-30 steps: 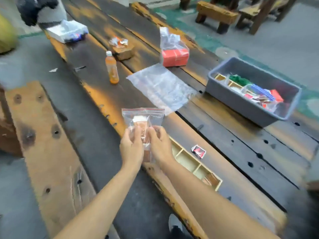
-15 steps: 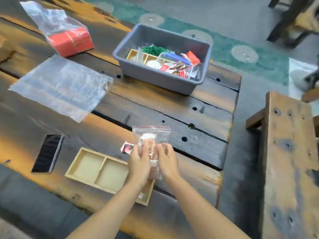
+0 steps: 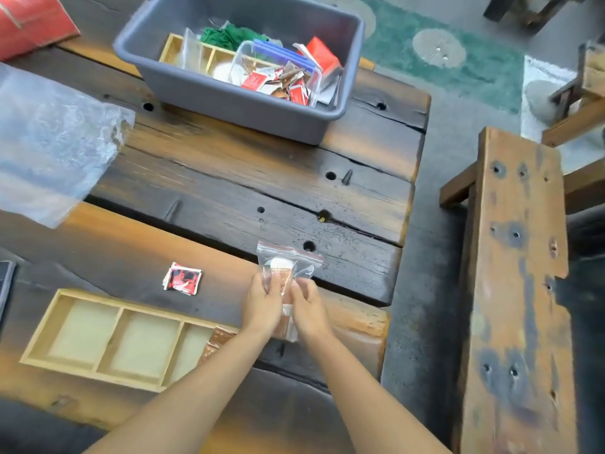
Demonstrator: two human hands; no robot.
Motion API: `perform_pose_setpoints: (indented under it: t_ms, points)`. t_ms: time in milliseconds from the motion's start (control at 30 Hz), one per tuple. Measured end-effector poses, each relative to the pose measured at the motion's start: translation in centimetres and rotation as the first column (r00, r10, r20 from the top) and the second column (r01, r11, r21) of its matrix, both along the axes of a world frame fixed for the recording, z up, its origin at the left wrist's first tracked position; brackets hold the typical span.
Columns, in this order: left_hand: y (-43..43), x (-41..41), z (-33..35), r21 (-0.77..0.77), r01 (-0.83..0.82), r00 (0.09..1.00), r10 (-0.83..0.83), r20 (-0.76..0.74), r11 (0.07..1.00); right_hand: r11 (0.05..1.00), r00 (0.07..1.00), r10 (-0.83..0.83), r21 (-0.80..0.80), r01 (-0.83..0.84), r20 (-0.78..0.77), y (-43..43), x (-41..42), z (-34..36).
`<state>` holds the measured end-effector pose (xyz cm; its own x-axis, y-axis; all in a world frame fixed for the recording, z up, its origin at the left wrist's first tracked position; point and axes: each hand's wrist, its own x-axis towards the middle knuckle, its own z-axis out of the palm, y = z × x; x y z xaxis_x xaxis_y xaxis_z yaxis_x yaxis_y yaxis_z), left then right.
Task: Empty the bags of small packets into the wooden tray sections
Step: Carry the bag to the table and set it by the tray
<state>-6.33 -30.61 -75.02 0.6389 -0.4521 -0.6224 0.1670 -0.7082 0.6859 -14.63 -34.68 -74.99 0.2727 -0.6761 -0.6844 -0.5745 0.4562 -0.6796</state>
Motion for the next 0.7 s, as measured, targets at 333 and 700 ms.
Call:
perform_pose_setpoints:
  t_ms: [333, 700]
  points:
    - [1.2, 1.1, 1.1, 0.196, 0.110, 0.994, -0.112, -0.003, 0.975, 0.950, 0.924, 0.149, -0.209, -0.233, -0.352, -0.3, 0.5, 0.8]
    - [10.5, 6.2, 7.5, 0.374, 0.275, 0.736, -0.445, 0.511, 0.886, 0.603, 0.776, 0.472, -0.489, -0.631, -0.418, 7.1, 6.9, 5.9]
